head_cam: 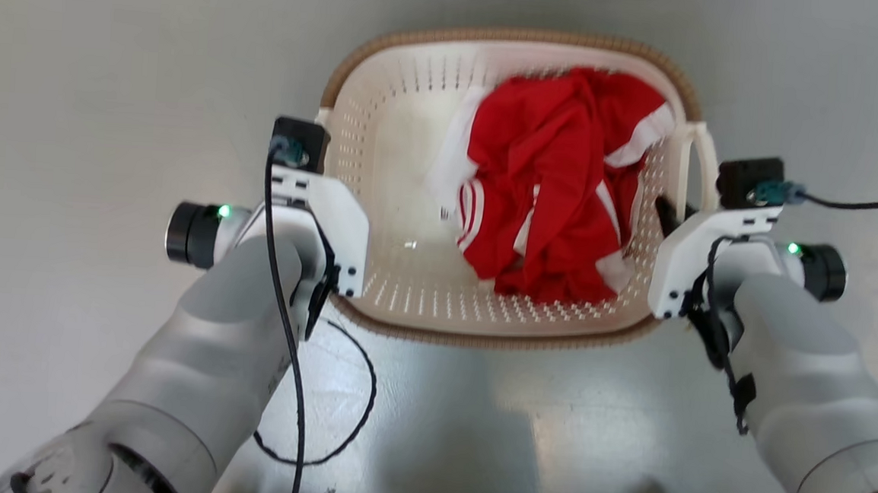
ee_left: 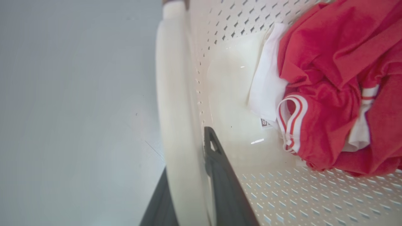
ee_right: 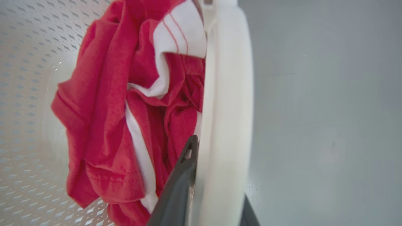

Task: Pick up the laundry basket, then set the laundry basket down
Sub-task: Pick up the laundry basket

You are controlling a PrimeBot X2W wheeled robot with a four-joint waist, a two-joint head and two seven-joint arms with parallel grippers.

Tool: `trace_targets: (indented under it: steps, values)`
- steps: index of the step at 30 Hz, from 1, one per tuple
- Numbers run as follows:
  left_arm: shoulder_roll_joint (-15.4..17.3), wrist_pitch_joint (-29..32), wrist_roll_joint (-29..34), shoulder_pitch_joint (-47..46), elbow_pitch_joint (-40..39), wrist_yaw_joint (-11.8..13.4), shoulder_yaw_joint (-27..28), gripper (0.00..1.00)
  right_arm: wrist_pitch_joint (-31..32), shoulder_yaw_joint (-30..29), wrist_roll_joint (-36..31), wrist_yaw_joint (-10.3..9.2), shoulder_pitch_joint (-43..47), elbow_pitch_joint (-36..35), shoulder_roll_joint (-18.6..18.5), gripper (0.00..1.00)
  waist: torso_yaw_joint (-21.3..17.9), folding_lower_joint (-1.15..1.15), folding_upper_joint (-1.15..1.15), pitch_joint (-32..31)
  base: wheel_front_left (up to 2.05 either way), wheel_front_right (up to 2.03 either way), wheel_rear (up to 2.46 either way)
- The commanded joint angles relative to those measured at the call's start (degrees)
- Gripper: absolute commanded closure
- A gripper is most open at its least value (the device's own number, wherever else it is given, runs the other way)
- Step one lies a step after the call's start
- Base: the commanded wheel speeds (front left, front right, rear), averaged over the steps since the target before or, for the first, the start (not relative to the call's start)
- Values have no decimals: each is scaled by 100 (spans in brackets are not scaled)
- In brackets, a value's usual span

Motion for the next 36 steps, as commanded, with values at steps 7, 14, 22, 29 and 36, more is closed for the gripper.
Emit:
trace_targets:
  steps: [7, 14, 22, 29, 36]
  values:
    - [104, 77, -232, 499, -95, -36, -127, 100, 273, 233, -195, 40, 602, -62, 257, 100, -45, 0, 0, -873, 0, 0, 0]
    - [104, 216, -409, 842, -18, -104, -235, 100, 451, 320, -103, 40, 865, -120, 296, 100, -181, 0, 0, -1467, 0, 0, 0]
    - [104, 376, -556, 1196, 66, -227, -382, 100, 849, 760, 368, 40, 1386, -505, 299, 100, -351, 0, 0, -2243, 0, 0, 0]
    - [104, 438, -631, 1578, 134, -330, -528, 100, 992, 911, 636, 40, 1773, -408, 300, 100, -408, 0, 0, -2896, 0, 0, 0]
    - [104, 467, -768, 2081, 104, -389, -649, 100, 1157, 985, 933, 40, 2045, -306, 300, 100, -431, 0, 0, -3492, 0, 0, 0]
